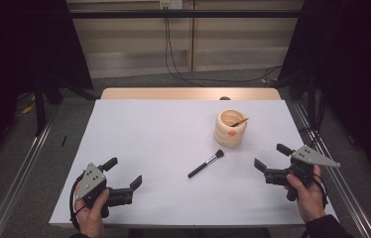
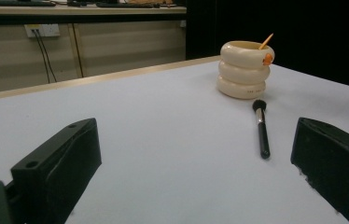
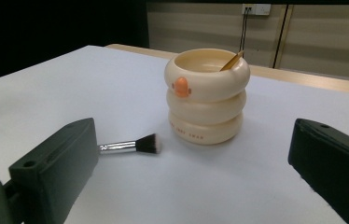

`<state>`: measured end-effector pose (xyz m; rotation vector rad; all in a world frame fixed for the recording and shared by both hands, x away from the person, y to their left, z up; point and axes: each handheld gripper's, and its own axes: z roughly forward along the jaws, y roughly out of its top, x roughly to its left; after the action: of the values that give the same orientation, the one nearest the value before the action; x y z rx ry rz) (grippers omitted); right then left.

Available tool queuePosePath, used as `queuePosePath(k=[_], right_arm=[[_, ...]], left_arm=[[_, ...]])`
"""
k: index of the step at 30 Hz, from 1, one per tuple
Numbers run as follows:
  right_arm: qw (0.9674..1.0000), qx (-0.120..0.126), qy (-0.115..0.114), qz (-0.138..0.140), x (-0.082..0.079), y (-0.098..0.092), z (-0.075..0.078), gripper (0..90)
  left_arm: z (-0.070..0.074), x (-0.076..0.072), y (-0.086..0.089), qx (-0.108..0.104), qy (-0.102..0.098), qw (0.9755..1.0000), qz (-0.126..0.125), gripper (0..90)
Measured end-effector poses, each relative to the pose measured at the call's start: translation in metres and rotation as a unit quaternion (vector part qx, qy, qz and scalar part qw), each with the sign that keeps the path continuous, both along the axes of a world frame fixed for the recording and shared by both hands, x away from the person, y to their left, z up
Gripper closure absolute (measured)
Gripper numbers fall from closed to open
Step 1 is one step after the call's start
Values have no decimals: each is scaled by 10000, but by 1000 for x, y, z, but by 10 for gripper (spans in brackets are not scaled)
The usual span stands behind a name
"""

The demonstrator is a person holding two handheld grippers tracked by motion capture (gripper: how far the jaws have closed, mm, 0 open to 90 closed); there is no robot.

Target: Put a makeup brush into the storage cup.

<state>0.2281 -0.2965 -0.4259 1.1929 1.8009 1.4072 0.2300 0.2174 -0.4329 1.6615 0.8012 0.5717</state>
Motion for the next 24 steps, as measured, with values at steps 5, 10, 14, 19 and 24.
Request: queuePosePath(k=[5, 10, 14, 19, 24], right_arm=[[9999, 42, 132, 6, -14, -5, -5, 13], [9999, -47, 80, -99, -27, -12, -8, 10], [9999, -34, 94, -92, -28, -9, -10, 11], [9999, -88, 43, -47, -27, -9, -8, 11], [9999, -46, 47, -80, -28, -11, -8, 11]], left_arm=[[1, -2, 2, 0, -27, 10000, 43, 14], [1, -2, 1, -7, -31, 10000, 16, 14], [1, -2, -1, 8, -57, 10000, -35, 13], [1, -1, -1, -15, -29, 10000, -24, 13], [1, 0, -2, 10, -32, 10000, -63, 13]])
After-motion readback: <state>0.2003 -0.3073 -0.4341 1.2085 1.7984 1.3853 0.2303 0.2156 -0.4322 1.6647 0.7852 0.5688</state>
